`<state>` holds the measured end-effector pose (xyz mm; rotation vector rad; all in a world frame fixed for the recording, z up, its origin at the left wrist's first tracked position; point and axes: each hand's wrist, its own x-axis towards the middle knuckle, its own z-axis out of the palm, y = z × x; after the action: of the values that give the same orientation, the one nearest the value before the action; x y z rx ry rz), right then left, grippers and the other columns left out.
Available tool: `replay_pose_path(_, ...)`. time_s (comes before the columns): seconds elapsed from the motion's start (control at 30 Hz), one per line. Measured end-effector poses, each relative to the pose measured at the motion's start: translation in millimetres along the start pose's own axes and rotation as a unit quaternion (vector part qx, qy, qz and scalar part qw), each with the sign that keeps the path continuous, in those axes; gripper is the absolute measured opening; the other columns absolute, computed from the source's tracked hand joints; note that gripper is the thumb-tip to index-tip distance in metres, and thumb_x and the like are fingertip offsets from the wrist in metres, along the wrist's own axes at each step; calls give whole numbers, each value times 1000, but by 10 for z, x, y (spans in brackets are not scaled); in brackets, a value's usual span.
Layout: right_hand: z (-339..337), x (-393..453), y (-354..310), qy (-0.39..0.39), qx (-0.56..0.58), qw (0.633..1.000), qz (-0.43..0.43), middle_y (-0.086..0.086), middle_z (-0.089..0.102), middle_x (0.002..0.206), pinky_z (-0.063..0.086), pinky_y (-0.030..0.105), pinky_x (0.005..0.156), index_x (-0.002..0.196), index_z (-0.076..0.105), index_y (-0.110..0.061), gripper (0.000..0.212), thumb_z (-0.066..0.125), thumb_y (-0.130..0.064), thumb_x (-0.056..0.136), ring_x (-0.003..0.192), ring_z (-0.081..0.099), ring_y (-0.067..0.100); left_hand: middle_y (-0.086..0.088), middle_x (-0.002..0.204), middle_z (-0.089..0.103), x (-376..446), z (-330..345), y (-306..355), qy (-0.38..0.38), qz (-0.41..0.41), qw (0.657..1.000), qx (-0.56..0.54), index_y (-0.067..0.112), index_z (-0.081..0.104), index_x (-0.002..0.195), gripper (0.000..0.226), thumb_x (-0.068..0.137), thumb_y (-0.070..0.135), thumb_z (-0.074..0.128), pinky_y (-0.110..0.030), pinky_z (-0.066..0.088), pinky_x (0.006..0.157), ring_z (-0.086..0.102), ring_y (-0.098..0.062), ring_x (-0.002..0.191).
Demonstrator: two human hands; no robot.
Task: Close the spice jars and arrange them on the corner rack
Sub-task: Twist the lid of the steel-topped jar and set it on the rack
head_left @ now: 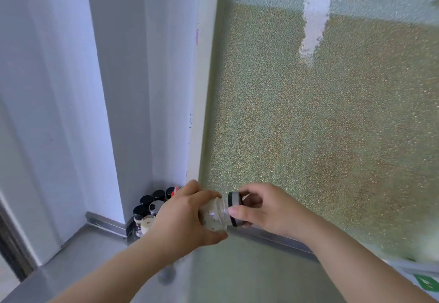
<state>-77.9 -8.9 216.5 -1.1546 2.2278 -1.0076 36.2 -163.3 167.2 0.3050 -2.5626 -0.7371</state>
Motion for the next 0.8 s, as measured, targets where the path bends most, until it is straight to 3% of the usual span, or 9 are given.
replay_pose_path(0.17,-7,-42,-136,-40,-22,999,12,16,70,71,54,26,54,84,59,-2,40,56,-42,87,54,67,19,23,75,35,-18,-12,89,22,61,998,23,39,58,106,66,44,61,62,-9,31,55,38,8,63)
replay_pose_path(0.33,26,-140,-180,-78,29,984,157,8,55,49,29,18,32,79,58,-3,63,32,-58,92,30,40,10,9,73,45,-47,19,214,42,103,992,61,32,62,102,61,47,59,59,-10,27,51,37,-3,61)
replay_pose_path(0.4,17,-160,-166,-87,8,977,196,8,58,51,33,19,34,89,59,-3,77,22,-71,85,33,45,12,13,75,43,-62,39,240,31,91,995,29,35,60,103,62,46,59,60,-13,36,50,39,3,60)
replay_pose_path(0.47,-57,-184,-141,-88,-2,979,182,7,70,85,50,21,47,117,54,-10,85,20,-77,77,52,63,14,18,76,40,-60,76,232,27,59,998,-18,38,57,106,66,44,61,64,-8,34,55,45,7,62)
replay_pose_path(0.53,-174,-262,-164,-71,-62,993,76,-17,50,132,55,22,77,138,36,-34,72,37,-72,77,87,66,5,20,78,41,-48,113,214,27,30,998,-38,39,57,108,71,42,63,64,-7,34,57,48,8,70)
replay_pose_path(0.57,-216,-298,-176,-68,-97,993,16,-26,40,137,50,21,88,139,30,-42,66,50,-63,80,101,58,-3,20,79,41,-43,125,214,30,21,999,-38,38,57,109,72,41,63,64,-7,35,57,49,7,70)
replay_pose_path(0.63,-229,-351,-200,-46,-182,981,-48,-26,44,127,41,11,89,132,38,-46,60,66,-45,79,107,48,-7,20,78,40,-36,140,234,33,21,999,-34,36,58,108,72,42,62,63,-7,32,56,48,9,71)
replay_pose_path(0.7,-188,-348,-200,-16,-220,974,-50,-21,53,111,39,7,76,123,49,-43,50,68,-45,77,93,53,-5,21,78,39,-49,170,272,17,33,999,-27,35,59,107,71,42,62,63,-5,29,53,44,14,79)
replay_pose_path(0.8,-112,-321,-141,-20,-165,986,7,-7,67,94,50,18,63,109,59,-31,36,60,-53,81,66,65,3,21,79,38,-103,224,300,-4,35,999,-25,37,58,108,71,42,62,65,-4,29,54,45,11,78)
